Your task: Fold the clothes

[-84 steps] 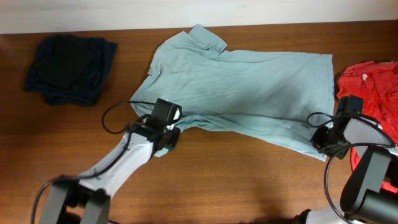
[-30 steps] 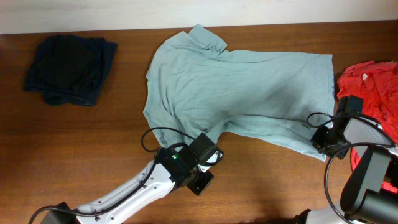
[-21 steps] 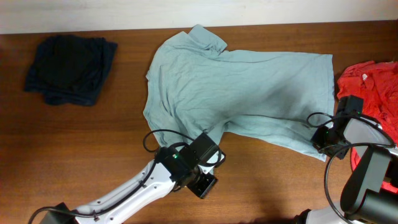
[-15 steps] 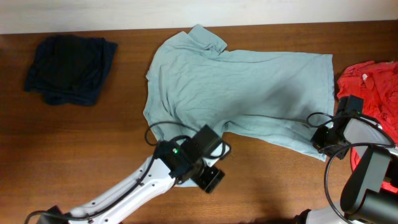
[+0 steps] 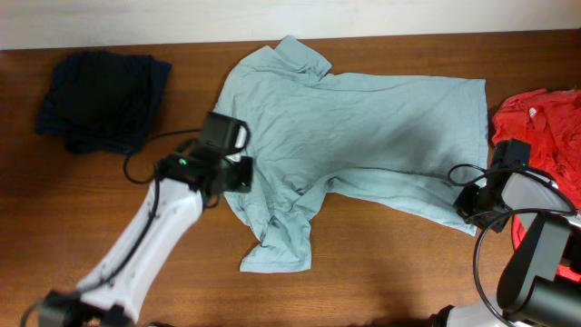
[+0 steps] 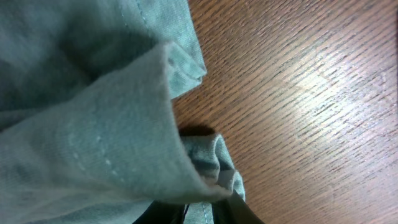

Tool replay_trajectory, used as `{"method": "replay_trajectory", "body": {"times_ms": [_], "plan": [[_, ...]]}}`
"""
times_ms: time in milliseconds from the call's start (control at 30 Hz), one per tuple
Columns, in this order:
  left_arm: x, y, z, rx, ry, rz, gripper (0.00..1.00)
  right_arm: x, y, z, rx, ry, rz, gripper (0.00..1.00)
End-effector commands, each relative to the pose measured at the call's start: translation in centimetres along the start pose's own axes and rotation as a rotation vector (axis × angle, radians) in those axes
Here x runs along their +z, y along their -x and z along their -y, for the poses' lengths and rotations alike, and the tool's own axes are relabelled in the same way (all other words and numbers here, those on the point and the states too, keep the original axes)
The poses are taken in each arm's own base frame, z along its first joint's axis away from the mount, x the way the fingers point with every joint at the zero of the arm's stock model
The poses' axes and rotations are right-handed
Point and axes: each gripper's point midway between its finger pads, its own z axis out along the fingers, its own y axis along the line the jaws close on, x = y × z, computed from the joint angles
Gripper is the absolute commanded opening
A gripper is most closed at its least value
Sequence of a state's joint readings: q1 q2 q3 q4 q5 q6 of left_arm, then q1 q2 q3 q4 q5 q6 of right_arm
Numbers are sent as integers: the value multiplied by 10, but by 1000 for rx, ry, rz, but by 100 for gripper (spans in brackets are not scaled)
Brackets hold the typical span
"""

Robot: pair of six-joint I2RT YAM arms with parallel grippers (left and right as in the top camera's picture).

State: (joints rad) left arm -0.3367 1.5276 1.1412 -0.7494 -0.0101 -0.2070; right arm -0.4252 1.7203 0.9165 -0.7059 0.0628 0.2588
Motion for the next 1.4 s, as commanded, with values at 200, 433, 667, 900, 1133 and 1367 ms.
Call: {"method": "replay_trajectory", "body": {"times_ms": [200, 433, 667, 900, 1133, 1367], "plan": [[81, -12, -11, -84, -79, -146, 1, 28, -34, -1, 4, 10, -133, 21], [103, -18, -31, -73, 11, -170, 1, 28, -34, -1, 4, 10, -132, 21], [113, -25, -56, -81, 87, -199, 1, 28, -34, -1, 4, 10, -133, 21], [127, -33, -77, -113, 108, -230, 0, 28, -34, -1, 4, 10, -132, 21], [135, -27, -108, -38, 170, -203, 1, 28, -34, 0, 4, 9, -135, 21], [135, 2, -136, 29, 256, -94, 1, 28, -37, 12, 2, -61, -140, 14]]}}
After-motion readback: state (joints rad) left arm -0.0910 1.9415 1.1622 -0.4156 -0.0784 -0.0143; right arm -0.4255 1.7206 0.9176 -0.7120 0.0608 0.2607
